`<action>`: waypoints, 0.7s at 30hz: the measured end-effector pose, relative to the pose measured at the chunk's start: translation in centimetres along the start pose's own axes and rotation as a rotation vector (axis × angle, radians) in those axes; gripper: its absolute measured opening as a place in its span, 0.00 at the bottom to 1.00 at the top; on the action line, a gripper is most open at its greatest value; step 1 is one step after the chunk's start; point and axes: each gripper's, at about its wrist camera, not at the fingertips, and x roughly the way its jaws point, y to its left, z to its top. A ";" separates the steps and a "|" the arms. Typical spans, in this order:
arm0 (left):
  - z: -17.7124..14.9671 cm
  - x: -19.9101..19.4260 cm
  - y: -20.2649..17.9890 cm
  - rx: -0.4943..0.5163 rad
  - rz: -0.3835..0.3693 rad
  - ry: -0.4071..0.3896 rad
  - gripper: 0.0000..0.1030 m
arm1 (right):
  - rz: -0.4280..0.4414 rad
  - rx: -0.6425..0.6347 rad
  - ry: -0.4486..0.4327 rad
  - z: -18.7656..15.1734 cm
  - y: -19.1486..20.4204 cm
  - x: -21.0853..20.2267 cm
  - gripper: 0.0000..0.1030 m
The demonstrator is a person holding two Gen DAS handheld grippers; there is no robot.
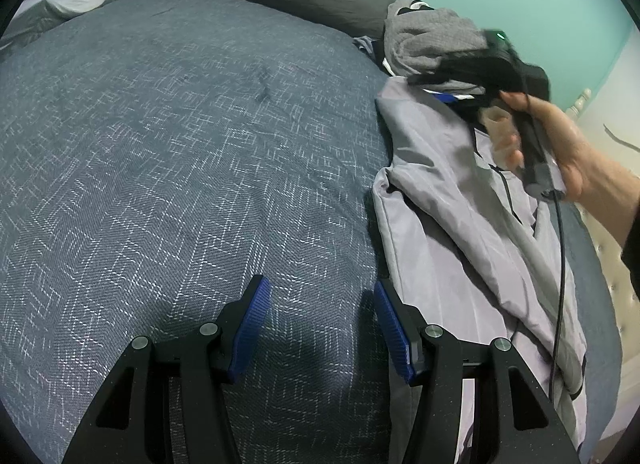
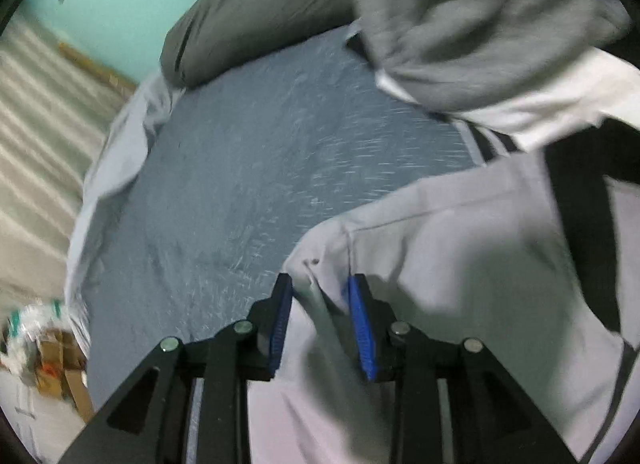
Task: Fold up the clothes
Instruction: 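Release the shoulder edge and open the right tool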
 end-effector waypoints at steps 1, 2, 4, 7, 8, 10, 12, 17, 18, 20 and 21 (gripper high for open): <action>0.0 0.0 0.0 0.001 0.001 0.000 0.56 | -0.010 -0.013 0.016 0.4 0.4 0.7 0.30; -0.1 0.0 -0.1 0.002 0.002 0.000 0.57 | -0.020 -0.025 0.032 0.9 0.8 1.3 0.30; -0.1 0.0 -0.1 0.006 0.003 0.000 0.58 | -0.052 -0.035 0.040 1.6 1.2 2.5 0.30; -0.1 0.1 -0.2 0.013 0.000 0.000 0.59 | 0.000 -0.029 -0.013 1.7 1.4 2.4 0.30; -0.1 0.1 -0.1 0.012 -0.004 0.000 0.59 | 0.020 -0.033 -0.031 1.8 1.6 2.3 0.30; -0.2 0.0 -0.1 0.010 -0.006 0.001 0.59 | 0.061 -0.054 -0.074 1.8 1.9 1.4 0.30; -0.2 0.0 -0.2 0.010 -0.005 0.000 0.59 | 0.079 -0.055 -0.118 2.1 1.9 0.2 0.30; -0.2 0.0 -0.2 0.007 -0.007 0.000 0.59 | 0.053 -0.056 -0.094 2.3 1.2 -1.1 0.30; -0.2 0.0 -0.2 0.007 -0.008 0.000 0.59 | 0.050 -0.059 -0.068 2.2 1.0 -1.1 0.30; -0.3 -0.3 0.1 0.002 -0.006 -0.001 0.59 | 0.040 -0.073 0.005 1.7 0.7 -0.1 0.30; -0.3 -0.3 0.1 0.003 -0.004 -0.002 0.59 | 0.037 -0.073 0.029 1.4 0.6 0.4 0.30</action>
